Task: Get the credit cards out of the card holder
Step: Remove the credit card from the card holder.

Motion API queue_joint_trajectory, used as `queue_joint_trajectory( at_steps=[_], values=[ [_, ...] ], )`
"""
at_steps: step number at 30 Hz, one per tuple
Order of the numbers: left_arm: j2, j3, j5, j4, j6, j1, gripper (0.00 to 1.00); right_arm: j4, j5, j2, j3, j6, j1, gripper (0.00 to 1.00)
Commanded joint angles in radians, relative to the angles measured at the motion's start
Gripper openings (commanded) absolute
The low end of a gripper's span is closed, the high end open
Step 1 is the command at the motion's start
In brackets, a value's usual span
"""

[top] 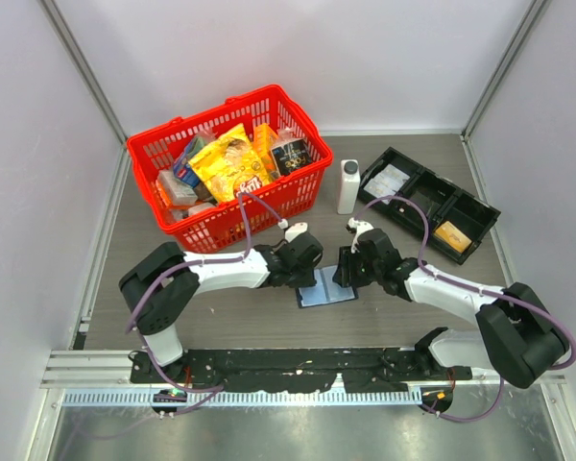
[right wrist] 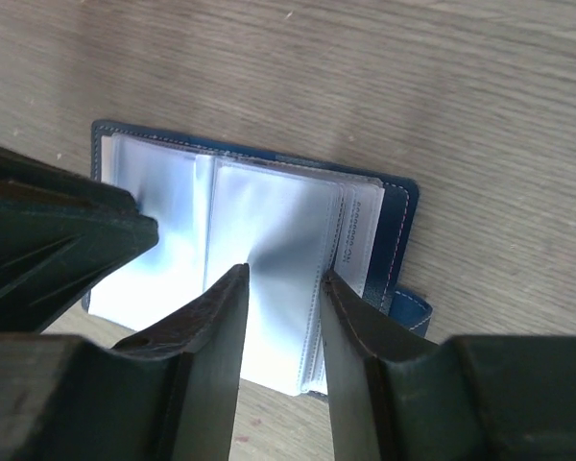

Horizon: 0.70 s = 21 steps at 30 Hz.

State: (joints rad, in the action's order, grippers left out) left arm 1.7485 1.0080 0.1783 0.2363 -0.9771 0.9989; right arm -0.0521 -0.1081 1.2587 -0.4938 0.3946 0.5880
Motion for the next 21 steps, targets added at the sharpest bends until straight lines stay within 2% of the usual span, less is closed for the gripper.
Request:
queue_joint_trajectory(
  at_steps=[1,9,21],
  values=[
    [-0.010,-0.019,0.010,0.064,0.018,-0.006,0.27,0.043,-0.156,-0.048,-0.040,0.027,0.007,0.39],
    [-0.038,-0.043,0.013,0.041,0.006,-0.013,0.26,0.075,-0.243,-0.093,-0.063,0.046,0.013,0.32],
    [-0.196,-0.135,0.107,0.020,-0.048,-0.016,0.28,0.162,-0.269,-0.002,-0.065,0.093,0.084,0.32]
  ],
)
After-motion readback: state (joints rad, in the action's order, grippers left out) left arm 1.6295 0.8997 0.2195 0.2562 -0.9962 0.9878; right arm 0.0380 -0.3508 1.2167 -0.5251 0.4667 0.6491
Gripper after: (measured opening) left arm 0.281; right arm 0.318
